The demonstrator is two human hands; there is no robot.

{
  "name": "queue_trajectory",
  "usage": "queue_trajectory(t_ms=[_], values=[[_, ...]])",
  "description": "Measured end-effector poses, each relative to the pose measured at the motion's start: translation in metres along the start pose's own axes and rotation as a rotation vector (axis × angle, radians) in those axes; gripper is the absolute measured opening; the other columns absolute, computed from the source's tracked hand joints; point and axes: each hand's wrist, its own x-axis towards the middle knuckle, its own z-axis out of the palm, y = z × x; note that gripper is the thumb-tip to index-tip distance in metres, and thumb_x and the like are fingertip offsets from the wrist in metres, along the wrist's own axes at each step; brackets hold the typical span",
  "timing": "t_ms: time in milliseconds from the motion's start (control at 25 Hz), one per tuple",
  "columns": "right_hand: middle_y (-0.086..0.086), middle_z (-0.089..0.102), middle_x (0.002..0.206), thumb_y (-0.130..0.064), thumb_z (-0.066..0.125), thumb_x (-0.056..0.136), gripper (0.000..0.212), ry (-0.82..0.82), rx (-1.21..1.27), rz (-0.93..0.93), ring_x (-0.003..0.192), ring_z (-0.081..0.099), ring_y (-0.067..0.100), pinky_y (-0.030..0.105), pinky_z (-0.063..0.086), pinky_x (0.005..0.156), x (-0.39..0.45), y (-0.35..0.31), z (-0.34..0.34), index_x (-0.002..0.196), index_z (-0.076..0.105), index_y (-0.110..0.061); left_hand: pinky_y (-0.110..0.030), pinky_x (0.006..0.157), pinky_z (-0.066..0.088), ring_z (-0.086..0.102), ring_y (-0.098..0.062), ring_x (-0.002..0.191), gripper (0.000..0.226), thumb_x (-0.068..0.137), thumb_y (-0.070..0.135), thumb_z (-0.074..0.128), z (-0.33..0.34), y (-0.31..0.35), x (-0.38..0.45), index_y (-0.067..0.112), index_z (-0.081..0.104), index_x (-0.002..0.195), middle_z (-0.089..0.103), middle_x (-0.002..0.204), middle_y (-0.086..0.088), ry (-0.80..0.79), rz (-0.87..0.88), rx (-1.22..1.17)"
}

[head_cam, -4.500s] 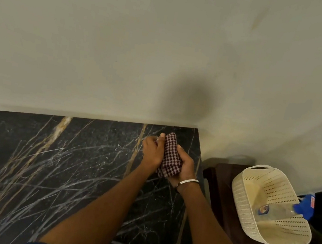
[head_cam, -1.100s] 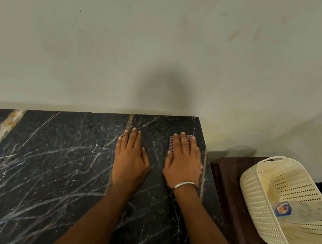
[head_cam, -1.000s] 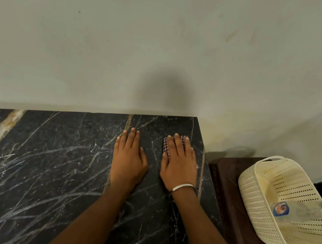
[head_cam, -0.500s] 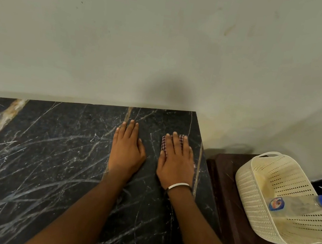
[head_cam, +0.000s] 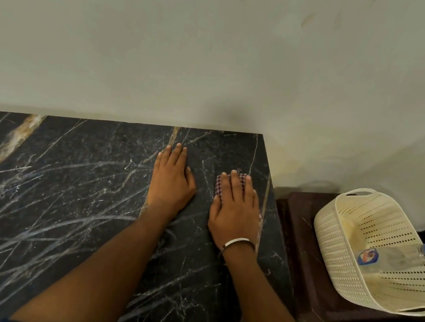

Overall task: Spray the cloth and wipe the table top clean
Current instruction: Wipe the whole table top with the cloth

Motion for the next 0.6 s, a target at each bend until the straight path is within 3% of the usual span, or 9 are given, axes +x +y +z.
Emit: queue_trajectory(t_ms=[120, 280, 440, 600], values=[[0.000, 0.026, 0.157, -0.040, 0.030, 0.096, 0.056, -0.012, -0.002, -0.074, 0.146, 0.017, 0.025, 0.046, 0.025, 0.116, 0.002, 0.021, -0.004, 0.149, 0.027, -0.024, -0.039, 0.122, 0.009, 0.017, -0.022, 0.147, 0.055, 0.097, 0.026, 0.037, 0.000, 0.000, -0.001, 0.010, 0.030, 0.149, 0.028, 0.157, -0.007, 0.000, 0.015, -0.004], [0.004, 0.028, 0.156, -0.039, 0.031, 0.094, 0.057, 0.035, -0.061, 0.067, 0.145, 0.020, 0.028, 0.046, 0.025, 0.116, 0.008, 0.059, -0.008, 0.149, 0.030, -0.021, -0.040, 0.122, 0.010, 0.018, -0.024, 0.147, 0.054, 0.098, 0.026, 0.037, 0.001, -0.002, 0.000, 0.009, 0.030, 0.149, 0.029, 0.156, -0.008, 0.010, 0.026, 0.004], [0.004, 0.027, 0.156, -0.038, 0.030, 0.095, 0.056, 0.063, -0.046, 0.100, 0.145, 0.017, 0.029, 0.047, 0.022, 0.116, -0.002, 0.038, -0.004, 0.148, 0.030, -0.021, -0.040, 0.122, 0.010, 0.020, -0.024, 0.146, 0.054, 0.097, 0.026, 0.037, 0.005, -0.001, -0.001, 0.007, 0.032, 0.148, 0.030, 0.155, -0.009, 0.032, 0.034, 0.011], [0.000, 0.028, 0.156, -0.038, 0.031, 0.095, 0.055, 0.045, 0.008, -0.030, 0.146, 0.018, 0.027, 0.045, 0.022, 0.117, -0.022, 0.018, -0.001, 0.148, 0.031, -0.024, -0.041, 0.121, 0.012, 0.023, -0.025, 0.145, 0.054, 0.096, 0.025, 0.038, 0.004, -0.003, 0.001, 0.007, 0.035, 0.146, 0.033, 0.154, -0.010, 0.048, 0.036, -0.004]])
